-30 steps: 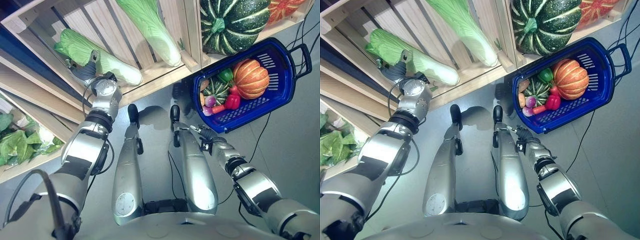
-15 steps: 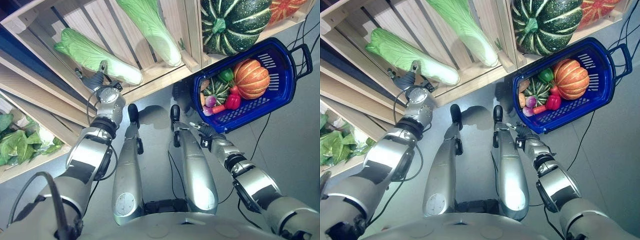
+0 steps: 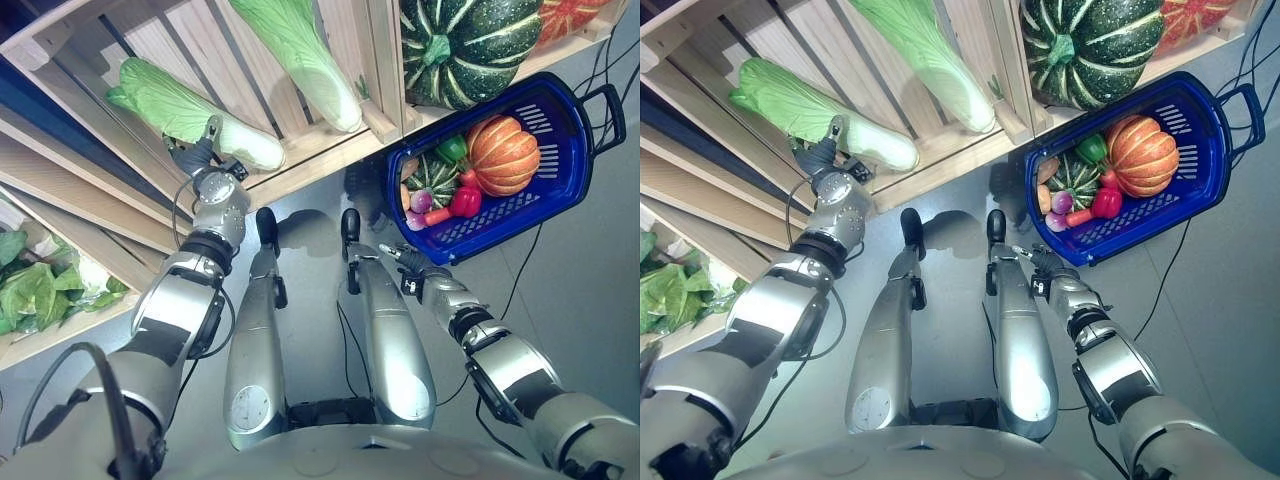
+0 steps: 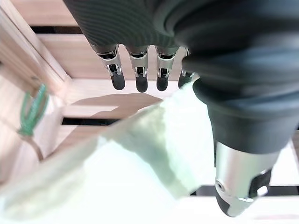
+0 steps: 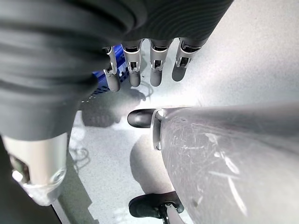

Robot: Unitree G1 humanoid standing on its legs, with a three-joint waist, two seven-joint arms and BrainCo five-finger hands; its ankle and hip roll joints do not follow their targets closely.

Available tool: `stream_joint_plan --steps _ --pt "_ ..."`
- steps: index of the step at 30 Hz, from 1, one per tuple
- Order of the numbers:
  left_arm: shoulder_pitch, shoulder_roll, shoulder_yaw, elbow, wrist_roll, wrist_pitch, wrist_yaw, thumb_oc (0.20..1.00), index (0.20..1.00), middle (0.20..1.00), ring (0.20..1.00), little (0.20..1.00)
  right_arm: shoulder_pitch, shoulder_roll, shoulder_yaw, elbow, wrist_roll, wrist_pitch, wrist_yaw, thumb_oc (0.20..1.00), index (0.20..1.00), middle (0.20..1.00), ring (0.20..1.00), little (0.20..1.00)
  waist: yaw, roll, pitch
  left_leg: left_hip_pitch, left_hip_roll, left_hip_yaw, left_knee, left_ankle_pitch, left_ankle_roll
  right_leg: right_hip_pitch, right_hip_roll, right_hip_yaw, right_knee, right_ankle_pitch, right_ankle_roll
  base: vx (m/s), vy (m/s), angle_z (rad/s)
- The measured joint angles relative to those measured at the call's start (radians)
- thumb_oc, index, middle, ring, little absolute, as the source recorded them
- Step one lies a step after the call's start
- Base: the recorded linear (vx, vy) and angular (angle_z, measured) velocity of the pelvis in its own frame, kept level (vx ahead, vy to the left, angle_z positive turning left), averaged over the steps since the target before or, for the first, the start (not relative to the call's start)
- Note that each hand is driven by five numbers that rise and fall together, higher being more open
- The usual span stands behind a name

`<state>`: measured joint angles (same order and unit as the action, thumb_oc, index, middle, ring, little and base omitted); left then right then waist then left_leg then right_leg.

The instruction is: Pick up fruits and vegetables into the basket

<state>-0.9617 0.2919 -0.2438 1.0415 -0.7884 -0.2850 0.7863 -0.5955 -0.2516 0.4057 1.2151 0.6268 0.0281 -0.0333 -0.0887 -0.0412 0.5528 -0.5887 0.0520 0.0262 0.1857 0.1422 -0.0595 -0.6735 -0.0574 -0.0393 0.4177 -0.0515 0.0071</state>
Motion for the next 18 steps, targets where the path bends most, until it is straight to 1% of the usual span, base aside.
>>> stream_joint_plan --steps 10,17,18 --pt "-0.078 0.039 -0.005 -0.008 -0.089 0.005 0.004 1.000 1.000 1.000 1.000 1.000 0.000 -0.001 0.001 0.000 0.000 -0.001 0.013 1.000 1.000 1.000 1.000 1.000 -0.024 0.000 0.000 0.000 0.001 0.007 0.000 -0.004 0.000 -0.002 0.001 0.003 0.000 0.001 -0.001 0.00 0.001 0.00" --pt "-0.129 0.052 -0.005 -0.006 -0.156 0.009 0.013 1.000 1.000 1.000 1.000 1.000 0.000 -0.001 0.004 0.000 0.000 -0.001 0.016 1.000 1.000 1.000 1.000 1.000 -0.031 0.000 0.000 0.000 0.001 0.009 0.000 -0.005 0.000 -0.004 0.001 0.004 0.001 0.001 -0.002 0.00 0.000 0.00" --pt "-0.135 0.060 -0.006 -0.004 -0.156 0.010 0.012 0.561 0.561 0.561 0.561 0.561 0.000 -0.001 0.004 0.000 0.000 -0.001 0.016 1.000 1.000 1.000 1.000 1.000 -0.032 0.000 0.000 0.000 0.001 0.009 0.000 -0.005 0.000 -0.004 0.001 0.004 0.001 0.001 -0.002 0.00 0.000 0.00"
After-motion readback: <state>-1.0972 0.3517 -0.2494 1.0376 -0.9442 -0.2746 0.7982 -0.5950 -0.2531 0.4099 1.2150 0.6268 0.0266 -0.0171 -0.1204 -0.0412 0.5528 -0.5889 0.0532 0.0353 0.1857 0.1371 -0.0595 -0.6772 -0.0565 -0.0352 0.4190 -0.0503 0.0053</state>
